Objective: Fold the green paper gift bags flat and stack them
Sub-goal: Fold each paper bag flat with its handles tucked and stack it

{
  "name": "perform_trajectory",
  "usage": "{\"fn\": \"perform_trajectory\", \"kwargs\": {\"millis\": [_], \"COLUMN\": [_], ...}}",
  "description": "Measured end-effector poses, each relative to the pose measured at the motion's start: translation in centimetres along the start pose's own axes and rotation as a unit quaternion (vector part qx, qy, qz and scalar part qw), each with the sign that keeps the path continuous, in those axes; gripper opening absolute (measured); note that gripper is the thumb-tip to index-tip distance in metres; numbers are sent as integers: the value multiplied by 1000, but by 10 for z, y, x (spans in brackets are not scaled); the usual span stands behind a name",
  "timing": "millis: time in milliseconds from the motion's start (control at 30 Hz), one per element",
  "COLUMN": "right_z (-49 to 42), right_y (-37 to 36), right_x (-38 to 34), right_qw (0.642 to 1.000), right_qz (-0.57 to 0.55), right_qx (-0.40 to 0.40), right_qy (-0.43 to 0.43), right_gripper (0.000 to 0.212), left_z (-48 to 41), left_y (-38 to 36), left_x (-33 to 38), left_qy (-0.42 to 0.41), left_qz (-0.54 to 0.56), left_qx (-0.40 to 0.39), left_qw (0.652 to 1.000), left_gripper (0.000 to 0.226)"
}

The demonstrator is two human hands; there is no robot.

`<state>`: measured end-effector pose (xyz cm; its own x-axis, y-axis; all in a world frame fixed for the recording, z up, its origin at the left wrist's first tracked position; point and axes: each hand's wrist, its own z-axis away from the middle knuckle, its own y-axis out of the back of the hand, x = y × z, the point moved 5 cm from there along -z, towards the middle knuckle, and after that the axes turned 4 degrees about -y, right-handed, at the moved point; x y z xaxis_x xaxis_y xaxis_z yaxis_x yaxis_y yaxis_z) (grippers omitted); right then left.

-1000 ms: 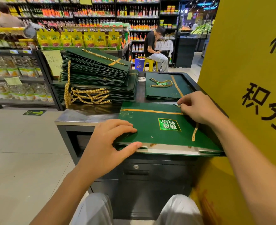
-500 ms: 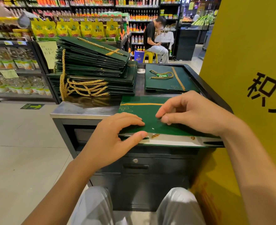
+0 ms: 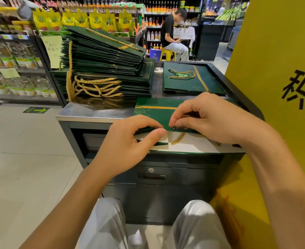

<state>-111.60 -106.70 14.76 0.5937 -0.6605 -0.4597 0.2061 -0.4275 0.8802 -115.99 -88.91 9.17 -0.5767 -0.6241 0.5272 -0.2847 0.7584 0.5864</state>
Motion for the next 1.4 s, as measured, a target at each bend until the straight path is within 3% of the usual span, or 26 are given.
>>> {"fn": "perform_trajectory", "kwargs": {"millis": [233, 400, 567, 667, 867, 1167, 1400], "right_z": [-6, -1, 12, 17, 19, 19, 17], "right_y": [2, 8, 9, 8, 13, 6, 6], "right_x": [-10, -6, 3, 6, 2, -2, 1], "right_qw": [998, 999, 990, 996, 997, 999, 999], "right_qz": [54, -31, -141, -91, -8, -22, -38], "right_qx": [-7, 29, -12, -13, 79, 42, 33], "right_qy": [4, -1, -11, -20, -10, 16, 16], "right_gripper": [13, 4, 17, 31, 29, 21, 19], "left_z": [-3, -6, -5, -5, -7, -7, -4], "left_y": [0, 2, 1, 2, 3, 2, 4], "left_x": [3, 4, 4, 4, 5, 8, 15], "left_qy": [5, 11, 13, 24, 38, 37, 8], "left_qz": [-21, -23, -29, -26, -22, -19, 19], "left_qx": [19, 22, 22, 19, 15, 10, 45], "left_qw": [1000, 999, 999, 999, 999, 999, 999], "left_gripper": [26, 37, 37, 35, 34, 35, 18]}}
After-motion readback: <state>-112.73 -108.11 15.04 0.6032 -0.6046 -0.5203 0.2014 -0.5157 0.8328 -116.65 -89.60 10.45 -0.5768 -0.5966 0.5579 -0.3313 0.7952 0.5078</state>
